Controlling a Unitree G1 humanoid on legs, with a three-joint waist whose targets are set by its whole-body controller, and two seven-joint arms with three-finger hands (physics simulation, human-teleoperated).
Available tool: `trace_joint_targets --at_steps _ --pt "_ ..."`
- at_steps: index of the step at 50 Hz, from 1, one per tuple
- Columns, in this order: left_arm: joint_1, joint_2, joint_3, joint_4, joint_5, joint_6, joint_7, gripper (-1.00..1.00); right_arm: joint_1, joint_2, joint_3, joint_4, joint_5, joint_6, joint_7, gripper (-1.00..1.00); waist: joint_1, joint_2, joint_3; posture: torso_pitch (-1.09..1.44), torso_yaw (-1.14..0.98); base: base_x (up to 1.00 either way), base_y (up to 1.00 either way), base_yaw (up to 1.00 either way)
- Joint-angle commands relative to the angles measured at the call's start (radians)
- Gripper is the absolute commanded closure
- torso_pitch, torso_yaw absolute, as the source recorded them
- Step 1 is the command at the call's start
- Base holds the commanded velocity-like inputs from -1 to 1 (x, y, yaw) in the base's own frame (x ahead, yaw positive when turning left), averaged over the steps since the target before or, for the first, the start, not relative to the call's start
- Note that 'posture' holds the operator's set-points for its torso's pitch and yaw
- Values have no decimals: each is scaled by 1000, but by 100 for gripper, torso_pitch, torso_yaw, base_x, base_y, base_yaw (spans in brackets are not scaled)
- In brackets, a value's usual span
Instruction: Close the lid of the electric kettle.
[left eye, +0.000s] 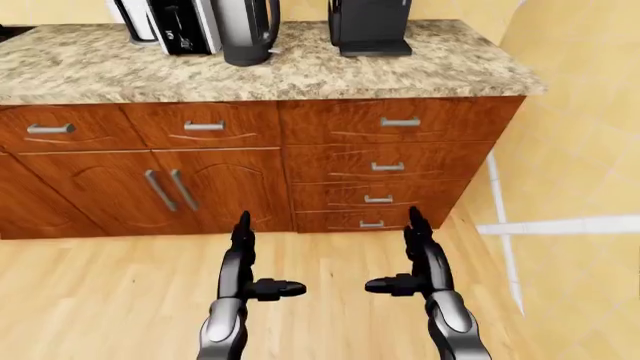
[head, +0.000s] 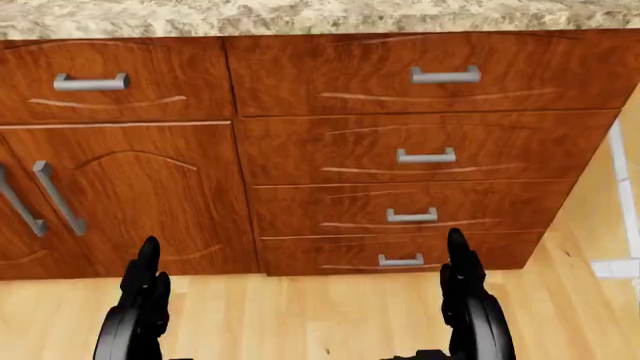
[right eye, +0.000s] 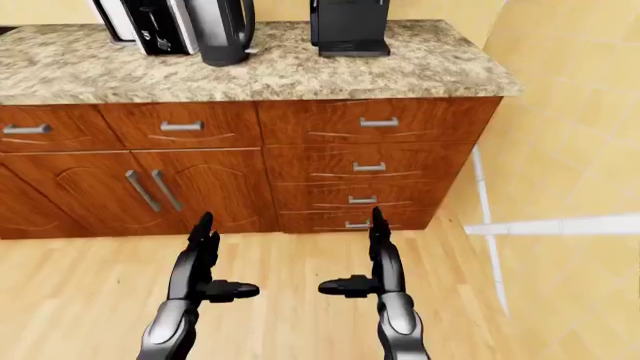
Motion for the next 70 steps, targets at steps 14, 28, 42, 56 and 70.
trace_joint_targets --at_steps 14,28,42,56,70 --pt "-50 7 8 -33 -5 -89 -4 -100 -25 -4 3 -83 -18 -60 -3 -100 9 -5 -79 0 0 0 0 0" --pt "-35 9 17 -102 -14 -47 4 -100 -21 -15 -19 -143 -11 -26 3 -100 7 -4 -91 0 0 0 0 0" --pt "-69 44 101 -228 -73 61 9 -100 8 -43 -119 -390 42 118 21 -100 8 -4 -79 0 0 0 0 0" --pt "-111 159 345 -532 -244 353 35 -100 34 -86 -305 -683 27 349 82 -100 7 -1 -70 0 0 0 0 0" --pt "-148 332 639 -642 -429 532 81 -100 -2 -131 -533 -946 56 620 180 -100 7 9 -58 0 0 0 0 0"
